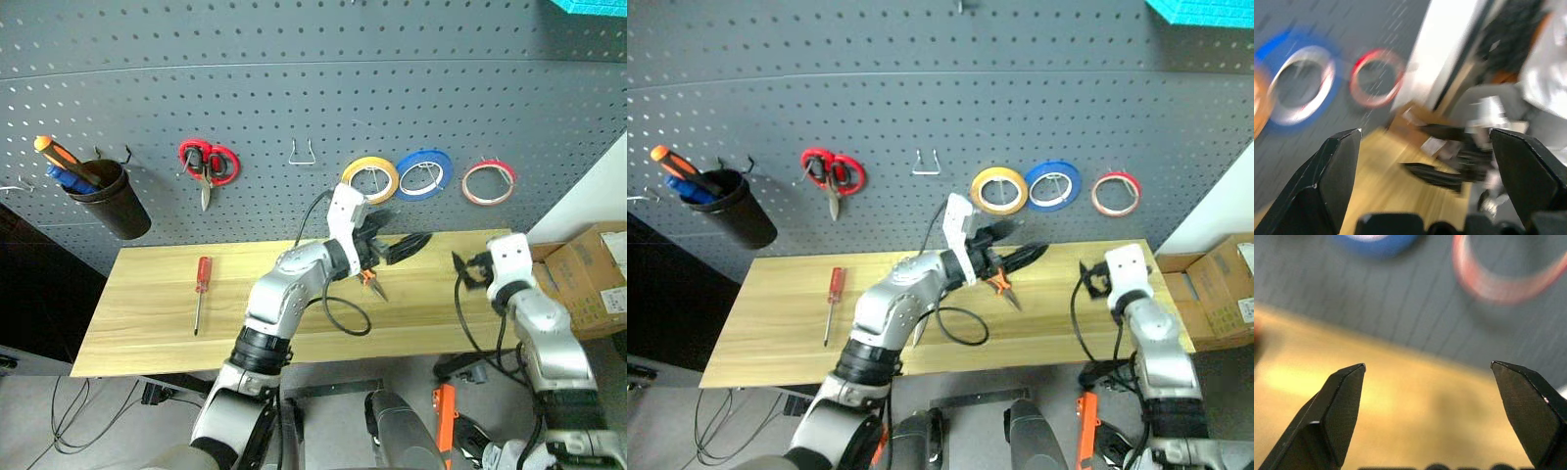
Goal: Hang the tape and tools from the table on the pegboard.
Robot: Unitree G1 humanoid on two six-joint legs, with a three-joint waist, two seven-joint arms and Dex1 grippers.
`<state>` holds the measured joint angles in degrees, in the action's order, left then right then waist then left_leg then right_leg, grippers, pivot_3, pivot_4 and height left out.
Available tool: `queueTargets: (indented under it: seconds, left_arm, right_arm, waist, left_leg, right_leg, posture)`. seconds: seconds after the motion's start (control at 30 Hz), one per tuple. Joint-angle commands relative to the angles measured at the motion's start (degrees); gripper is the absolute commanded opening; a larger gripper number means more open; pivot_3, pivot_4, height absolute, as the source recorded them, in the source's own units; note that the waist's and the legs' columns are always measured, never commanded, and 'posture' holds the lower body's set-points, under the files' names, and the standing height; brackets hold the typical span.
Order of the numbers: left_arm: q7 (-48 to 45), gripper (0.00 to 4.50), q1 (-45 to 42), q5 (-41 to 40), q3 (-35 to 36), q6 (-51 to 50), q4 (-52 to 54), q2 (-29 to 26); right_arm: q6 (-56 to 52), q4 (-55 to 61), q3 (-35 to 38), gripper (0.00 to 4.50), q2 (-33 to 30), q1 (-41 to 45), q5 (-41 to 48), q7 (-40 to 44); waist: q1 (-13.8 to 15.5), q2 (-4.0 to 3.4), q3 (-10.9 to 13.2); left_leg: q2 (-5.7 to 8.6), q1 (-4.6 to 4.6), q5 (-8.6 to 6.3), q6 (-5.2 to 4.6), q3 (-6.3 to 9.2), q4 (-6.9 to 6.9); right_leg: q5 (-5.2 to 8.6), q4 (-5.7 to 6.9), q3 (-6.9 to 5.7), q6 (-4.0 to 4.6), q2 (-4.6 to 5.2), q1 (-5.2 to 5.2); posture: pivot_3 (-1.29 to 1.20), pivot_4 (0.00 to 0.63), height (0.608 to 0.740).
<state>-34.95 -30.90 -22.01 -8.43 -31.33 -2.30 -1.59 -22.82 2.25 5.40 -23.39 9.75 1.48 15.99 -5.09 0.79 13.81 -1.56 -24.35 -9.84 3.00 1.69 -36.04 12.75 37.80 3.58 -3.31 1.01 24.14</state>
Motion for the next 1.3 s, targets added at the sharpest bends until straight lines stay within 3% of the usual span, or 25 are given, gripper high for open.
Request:
queueTargets:
  seconds: [0.03, 0.27, 0.53, 0.93, 1.3]
  left_arm:
    - [3.68, 4.50, 3.78, 0.67, 0.20, -2.77, 5.72, -1.10]
    - [13.70, 4.50, 16.70, 1.58, 2.19, -12.26, 15.40, -3.70]
    - [21.42, 4.50, 24.18, 0.76, 7.49, -20.52, 24.61, -5.61]
    - [24.17, 4.50, 25.35, -0.09, 9.46, -23.22, 28.13, -3.97]
    - [24.60, 4.50, 25.64, -1.64, 9.00, -24.53, 31.12, -4.36]
  right_arm:
    - [-10.77, 6.75, -2.82, 4.46, 0.85, 2.08, 0.43, 0.39]
    - [-23.26, 4.57, -8.93, 4.46, 2.90, 10.30, 1.21, 2.96]
    - [-26.06, -11.46, -14.66, 4.46, 6.31, 22.95, 1.39, 7.37]
    - [-17.88, -30.40, -21.44, 4.46, 8.93, 29.39, -1.92, 12.68]
    - [-7.81, -47.41, -20.72, 4.46, 9.54, 36.28, -5.84, 11.45]
  waist:
    - [-0.10, 0.09, 0.05]
    - [-0.04, 0.47, 0.27]
    - [0.61, 1.22, 0.81]
    - [3.25, 1.26, 2.00]
    - [3.42, 1.30, 3.35]
  left_leg:
    - [0.00, 0.09, 0.00, 0.00, -0.13, -0.04]
    - [0.03, 0.28, 0.12, -0.18, -0.30, -0.05]
    - [-0.04, 0.10, 0.10, -0.19, -0.25, 0.11]
    - [-0.05, -0.27, 0.02, -0.23, -0.17, 0.23]
    - [-0.06, -0.46, -0.11, -0.29, -0.17, 0.27]
  right_leg:
    - [0.02, 0.07, 0.13, 0.05, 0.00, -0.01]
    - [0.09, 0.04, 0.45, 0.32, -0.02, -0.09]
    - [0.11, -0.10, 0.38, 0.37, -0.06, 0.03]
    - [0.11, -0.70, 0.26, 0.37, -0.05, 0.12]
    - [0.10, -0.82, 0.24, 0.35, -0.04, 0.27]
  posture:
    - [-0.07, 0.217, 0.740]
    - [-0.04, 0.246, 0.740]
    - [0.04, 0.282, 0.740]
    - [0.10, 0.315, 0.740]
    - [0.10, 0.335, 0.740]
